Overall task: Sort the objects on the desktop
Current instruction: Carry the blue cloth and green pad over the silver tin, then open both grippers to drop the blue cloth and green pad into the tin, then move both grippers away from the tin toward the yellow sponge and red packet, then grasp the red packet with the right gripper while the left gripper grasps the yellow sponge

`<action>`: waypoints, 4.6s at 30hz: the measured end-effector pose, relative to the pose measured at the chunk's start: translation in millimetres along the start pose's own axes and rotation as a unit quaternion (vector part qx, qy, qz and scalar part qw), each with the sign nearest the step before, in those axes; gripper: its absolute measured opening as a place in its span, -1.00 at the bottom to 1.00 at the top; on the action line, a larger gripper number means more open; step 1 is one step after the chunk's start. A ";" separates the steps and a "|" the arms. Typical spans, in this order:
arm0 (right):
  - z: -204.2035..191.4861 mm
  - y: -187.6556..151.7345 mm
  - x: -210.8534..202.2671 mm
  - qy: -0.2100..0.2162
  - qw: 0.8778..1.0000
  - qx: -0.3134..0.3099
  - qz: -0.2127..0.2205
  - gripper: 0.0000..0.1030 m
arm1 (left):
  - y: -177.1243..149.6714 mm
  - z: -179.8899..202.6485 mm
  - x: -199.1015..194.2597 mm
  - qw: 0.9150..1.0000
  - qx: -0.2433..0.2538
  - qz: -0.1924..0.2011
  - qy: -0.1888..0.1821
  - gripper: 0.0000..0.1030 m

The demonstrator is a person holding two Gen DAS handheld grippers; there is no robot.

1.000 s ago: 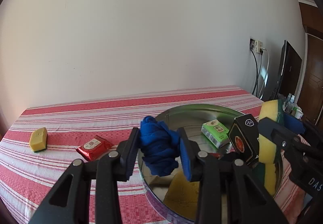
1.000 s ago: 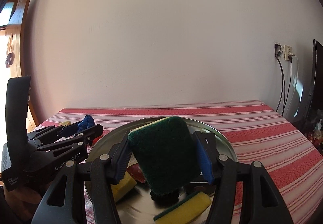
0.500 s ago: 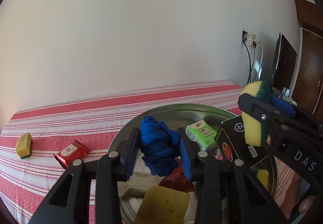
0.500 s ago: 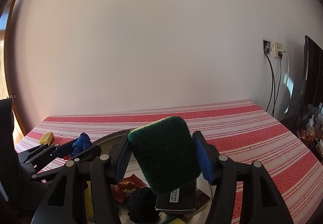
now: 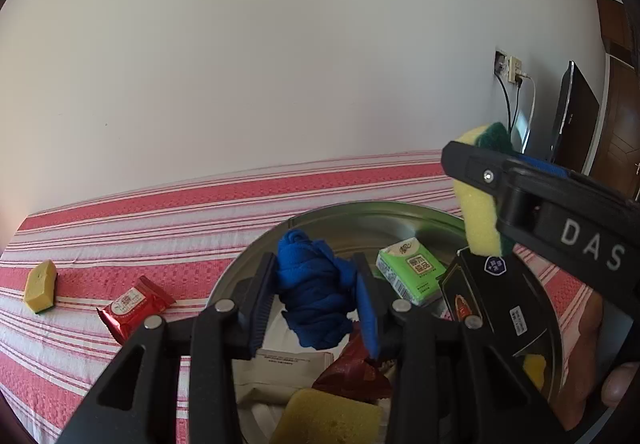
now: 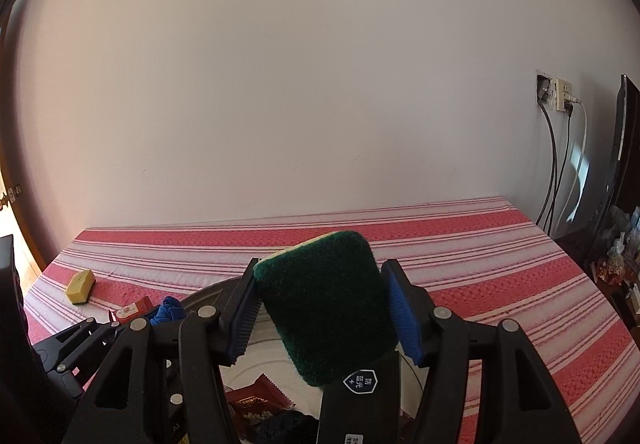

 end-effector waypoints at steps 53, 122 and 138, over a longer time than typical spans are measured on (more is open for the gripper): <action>-4.7 -36.0 -60.4 -0.018 0.991 0.092 0.099 0.88 | -11.9 -41.9 -27.6 0.996 -0.046 0.021 0.075 0.98; -282.5 -95.6 122.6 0.150 0.969 -0.065 -0.186 0.24 | -125.3 -389.0 -64.8 0.907 -0.341 -0.054 0.243 0.98; -266.9 -79.2 112.7 0.135 0.980 -0.062 -0.136 0.25 | -54.1 -351.1 24.3 0.940 -0.204 -0.107 0.252 0.92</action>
Point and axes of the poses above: each gripper's, at about its wrist camera, not at the fingertips, and x roughly the way its jaws point, z to its right, y to its top, the point moved 9 cm from there along x, roughly the way its jaws point, and after that the axes turned 1 degree about -z, right-handed, at the moved point
